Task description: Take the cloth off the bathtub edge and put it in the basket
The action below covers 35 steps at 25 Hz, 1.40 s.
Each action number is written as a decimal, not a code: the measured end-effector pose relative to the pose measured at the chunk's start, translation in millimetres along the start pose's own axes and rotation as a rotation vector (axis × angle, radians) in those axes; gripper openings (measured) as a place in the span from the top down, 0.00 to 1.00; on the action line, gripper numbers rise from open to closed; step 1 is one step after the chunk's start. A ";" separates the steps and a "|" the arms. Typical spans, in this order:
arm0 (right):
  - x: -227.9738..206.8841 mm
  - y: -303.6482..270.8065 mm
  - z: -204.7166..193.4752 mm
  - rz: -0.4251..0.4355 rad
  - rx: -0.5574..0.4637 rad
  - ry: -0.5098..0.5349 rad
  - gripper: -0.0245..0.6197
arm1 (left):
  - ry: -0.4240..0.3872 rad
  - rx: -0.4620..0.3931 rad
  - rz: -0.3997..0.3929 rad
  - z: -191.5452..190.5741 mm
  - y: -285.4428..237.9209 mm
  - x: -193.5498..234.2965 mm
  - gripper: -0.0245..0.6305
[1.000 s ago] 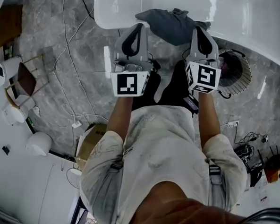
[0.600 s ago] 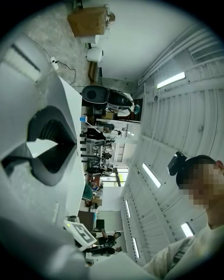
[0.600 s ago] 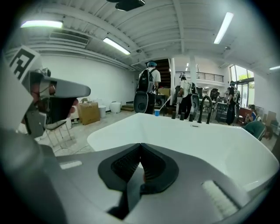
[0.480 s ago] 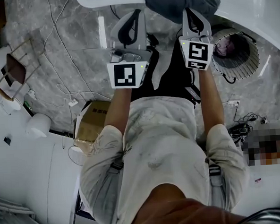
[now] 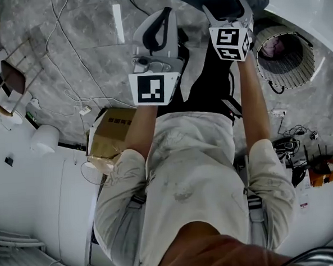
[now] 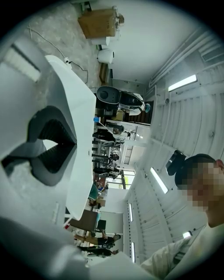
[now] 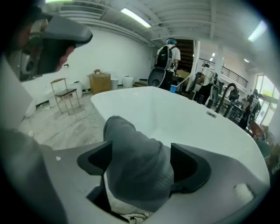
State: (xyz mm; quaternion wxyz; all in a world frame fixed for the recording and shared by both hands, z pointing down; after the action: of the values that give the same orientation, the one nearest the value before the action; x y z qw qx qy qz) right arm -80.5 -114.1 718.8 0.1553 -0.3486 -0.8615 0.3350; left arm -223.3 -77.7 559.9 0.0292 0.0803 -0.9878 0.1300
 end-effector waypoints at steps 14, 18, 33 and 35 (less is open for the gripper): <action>-7.3 -65.9 -20.6 0.041 0.341 0.297 0.18 | 0.012 0.028 -0.004 -15.0 -3.4 -0.3 0.96; -11.4 -66.8 -29.0 0.050 0.411 0.355 0.29 | 0.005 0.029 -0.012 -17.1 -5.8 -8.6 0.96; -3.9 -31.5 -10.9 0.058 0.340 0.311 0.76 | -0.002 0.011 0.003 -0.3 5.1 0.0 0.96; -3.8 -27.9 -8.8 0.067 0.323 0.242 0.78 | 0.003 0.000 0.005 6.4 6.2 1.8 0.96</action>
State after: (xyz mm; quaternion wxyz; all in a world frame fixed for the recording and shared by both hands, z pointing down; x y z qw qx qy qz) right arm -87.2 -127.5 744.2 0.3005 -0.3855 -0.7594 0.4295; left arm -226.3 -73.8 552.3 0.0305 0.0778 -0.9880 0.1302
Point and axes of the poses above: the fingertips, and each gripper's own axes: y backward along the fingers, x to its left, z out of its top, the point moved 3 cm from there along y, backward along the fingers, and after that the axes turned 13 degrees about z, right-handed, at the moved point
